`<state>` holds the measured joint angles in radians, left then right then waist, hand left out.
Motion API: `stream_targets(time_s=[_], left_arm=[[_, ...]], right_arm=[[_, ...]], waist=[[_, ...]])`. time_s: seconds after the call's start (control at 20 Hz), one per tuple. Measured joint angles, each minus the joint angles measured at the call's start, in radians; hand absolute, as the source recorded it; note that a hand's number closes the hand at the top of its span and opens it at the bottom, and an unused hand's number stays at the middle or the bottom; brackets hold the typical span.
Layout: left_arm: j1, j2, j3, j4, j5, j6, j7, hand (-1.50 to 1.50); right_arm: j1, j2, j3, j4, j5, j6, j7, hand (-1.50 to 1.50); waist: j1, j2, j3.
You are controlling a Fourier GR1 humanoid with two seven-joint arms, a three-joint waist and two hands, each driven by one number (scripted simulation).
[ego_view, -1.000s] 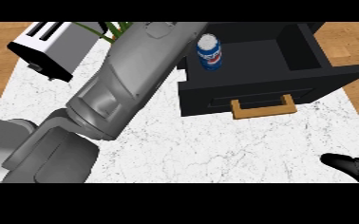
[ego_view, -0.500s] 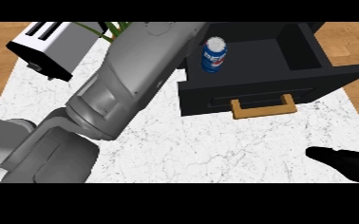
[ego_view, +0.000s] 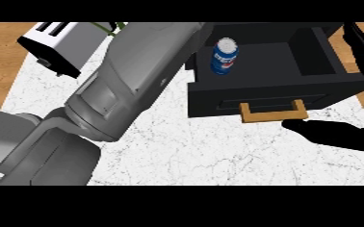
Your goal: Pick up the can, place it into the drawer and close the drawer
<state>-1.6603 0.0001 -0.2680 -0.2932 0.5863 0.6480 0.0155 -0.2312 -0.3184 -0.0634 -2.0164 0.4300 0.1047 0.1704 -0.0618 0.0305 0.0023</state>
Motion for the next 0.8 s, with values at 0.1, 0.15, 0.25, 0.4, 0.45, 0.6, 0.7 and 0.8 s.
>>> stream_targets(time_s=[0.1, 0.15, 0.25, 0.4, 0.45, 0.6, 0.7, 0.8], left_arm=[[0.012, 0.0, -0.008, -0.004, 0.006, -0.001, -0.013, -1.5], [0.012, 0.0, -0.01, 0.001, 0.004, -0.001, -0.017, -1.5], [0.01, 0.0, -0.01, 0.014, -0.001, -0.005, -0.024, -1.5], [0.002, 0.005, -0.01, 0.029, -0.01, -0.018, -0.025, -1.5], [0.006, 0.005, -0.009, 0.028, -0.011, -0.02, -0.03, -1.5], [0.016, 0.007, -0.002, 0.025, -0.013, -0.036, -0.033, -1.5], [0.018, 0.019, 0.008, 0.022, -0.012, -0.052, -0.032, -1.5], [0.025, 0.027, 0.015, 0.015, -0.014, -0.054, -0.031, -1.5]], right_arm=[[-0.038, 0.001, 0.042, 0.064, 0.072, -0.019, -0.014, -1.5], [-0.046, 0.004, 0.062, 0.092, 0.107, -0.033, -0.025, -1.5], [-0.08, 0.001, 0.085, 0.159, 0.162, -0.051, -0.045, -1.5], [-0.102, 0.01, 0.134, 0.274, 0.254, -0.096, -0.086, -1.5], [-0.114, 0.015, 0.151, 0.309, 0.286, -0.111, -0.092, -1.5], [-0.159, 0.028, 0.184, 0.428, 0.37, -0.157, -0.113, -1.5], [-0.192, 0.037, 0.195, 0.506, 0.41, -0.187, -0.131, -1.5], [-0.237, 0.057, 0.201, 0.597, 0.448, -0.229, -0.146, -1.5]], waist=[[0.009, -0.002, 0.0], [0.013, -0.003, 0.0], [0.022, -0.004, 0.0], [0.036, -0.006, 0.0], [0.039, -0.007, 0.0], [0.051, -0.011, -0.001], [0.056, -0.013, -0.001], [0.064, -0.015, -0.001]])
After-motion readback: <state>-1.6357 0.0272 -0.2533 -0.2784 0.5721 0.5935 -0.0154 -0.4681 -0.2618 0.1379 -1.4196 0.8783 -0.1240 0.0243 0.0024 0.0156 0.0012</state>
